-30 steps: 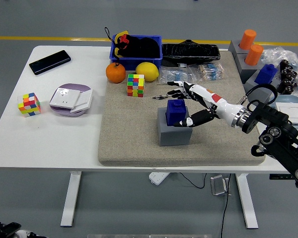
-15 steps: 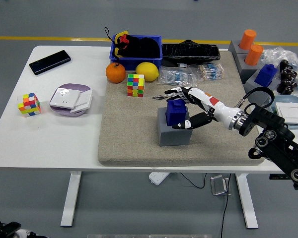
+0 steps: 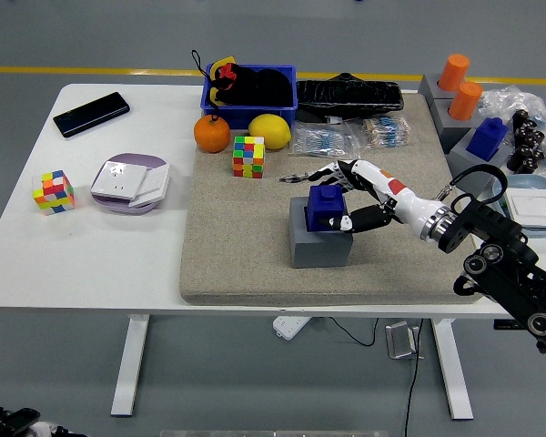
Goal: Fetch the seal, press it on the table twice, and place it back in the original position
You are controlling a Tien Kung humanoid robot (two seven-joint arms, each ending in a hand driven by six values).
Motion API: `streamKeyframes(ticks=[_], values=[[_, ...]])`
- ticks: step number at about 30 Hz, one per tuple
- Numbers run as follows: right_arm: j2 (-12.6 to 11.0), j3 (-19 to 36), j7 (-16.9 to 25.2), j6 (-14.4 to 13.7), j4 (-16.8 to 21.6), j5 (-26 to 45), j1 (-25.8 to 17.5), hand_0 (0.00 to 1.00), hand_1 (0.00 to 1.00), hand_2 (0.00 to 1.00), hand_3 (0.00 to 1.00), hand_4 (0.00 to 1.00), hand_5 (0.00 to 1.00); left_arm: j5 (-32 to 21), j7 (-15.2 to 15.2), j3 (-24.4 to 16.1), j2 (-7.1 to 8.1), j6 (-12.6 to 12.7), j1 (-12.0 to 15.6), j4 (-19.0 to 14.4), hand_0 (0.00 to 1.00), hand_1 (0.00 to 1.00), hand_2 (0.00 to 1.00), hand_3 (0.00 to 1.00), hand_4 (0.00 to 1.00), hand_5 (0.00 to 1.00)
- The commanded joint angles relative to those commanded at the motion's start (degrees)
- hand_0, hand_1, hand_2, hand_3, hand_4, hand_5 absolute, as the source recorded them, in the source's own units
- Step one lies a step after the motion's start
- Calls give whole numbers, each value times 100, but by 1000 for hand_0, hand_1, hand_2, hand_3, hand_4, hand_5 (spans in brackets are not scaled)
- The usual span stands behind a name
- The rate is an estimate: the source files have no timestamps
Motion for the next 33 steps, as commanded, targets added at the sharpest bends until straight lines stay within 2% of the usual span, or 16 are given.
streamKeyframes(ticks=[2,3,8,9,13,17,23,28,33], values=[[1,-11,25,-53,-3,10,1,566,469,475,577,776,2,9,4,-10,-5,1,2,3,716,690,680,747,676,250],[2,-16,43,-92,-7,15,4,529,421,414,444,704,2,14,6,-15,-7,0,4,4,716,690,680,747,677,250],[4,-44,114,-234,-9,61,19,529,421,414,444,704,2,12,10,-19,-11,1,12,7,716,690,680,747,677,250],[3,-52,119,-250,0,69,22,502,395,389,392,638,2,12,11,-20,-12,0,13,7,717,690,680,747,677,250],[-8,-60,107,-253,74,66,17,502,395,389,392,638,2,-14,6,-3,-14,-1,12,7,717,690,680,747,677,250],[-89,-17,24,-163,335,26,0,500,389,384,390,625,2,-58,-4,24,-16,-1,12,9,717,690,680,748,677,249],[-264,164,-186,166,698,49,21,501,388,382,395,622,2,-72,-2,27,-12,-1,7,10,717,690,680,748,678,250],[-411,499,-251,309,1000,-112,50,499,386,382,396,627,2,-76,1,31,-17,-3,-3,11,717,690,680,747,678,250],[-539,819,-261,337,848,-327,-12,498,385,381,395,628,2,-93,-3,42,-19,-2,-1,11,718,690,680,748,678,250]])
